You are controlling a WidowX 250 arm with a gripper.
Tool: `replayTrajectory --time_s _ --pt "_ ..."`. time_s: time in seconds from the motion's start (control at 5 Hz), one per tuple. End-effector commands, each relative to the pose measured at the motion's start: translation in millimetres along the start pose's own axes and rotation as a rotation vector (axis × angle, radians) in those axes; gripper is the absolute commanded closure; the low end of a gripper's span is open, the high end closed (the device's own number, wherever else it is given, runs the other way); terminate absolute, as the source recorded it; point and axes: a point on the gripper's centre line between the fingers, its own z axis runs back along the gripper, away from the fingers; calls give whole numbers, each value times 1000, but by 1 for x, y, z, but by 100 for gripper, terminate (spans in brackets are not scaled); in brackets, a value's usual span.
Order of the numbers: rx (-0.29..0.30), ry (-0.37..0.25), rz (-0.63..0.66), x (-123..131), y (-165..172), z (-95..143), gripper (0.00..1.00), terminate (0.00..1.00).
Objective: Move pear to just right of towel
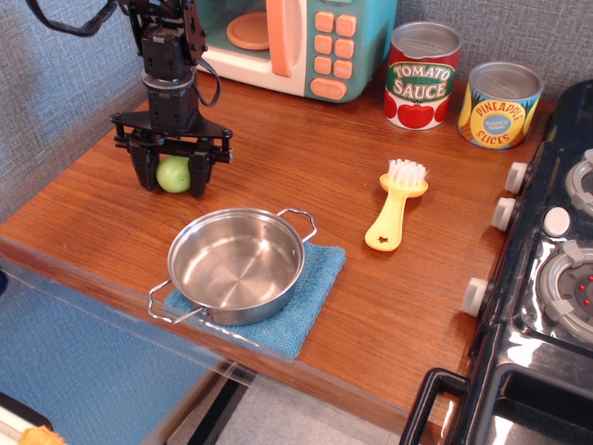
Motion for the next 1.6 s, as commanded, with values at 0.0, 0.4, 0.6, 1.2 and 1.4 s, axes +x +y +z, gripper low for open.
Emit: replayTrajectory --time_s 0.0,0.4,0.6,1.2,1.4 --pt "-68 -255 -184 -7 -44 89 100 0" --pt "-137 -229 -537 -65 -126 92 100 0" --pt "-139 -203 -691 -97 -157 83 100 0" --pt "-92 -120 -926 -142 -183 52 100 0" --pt "-79 -86 -940 -144 -184 45 100 0"
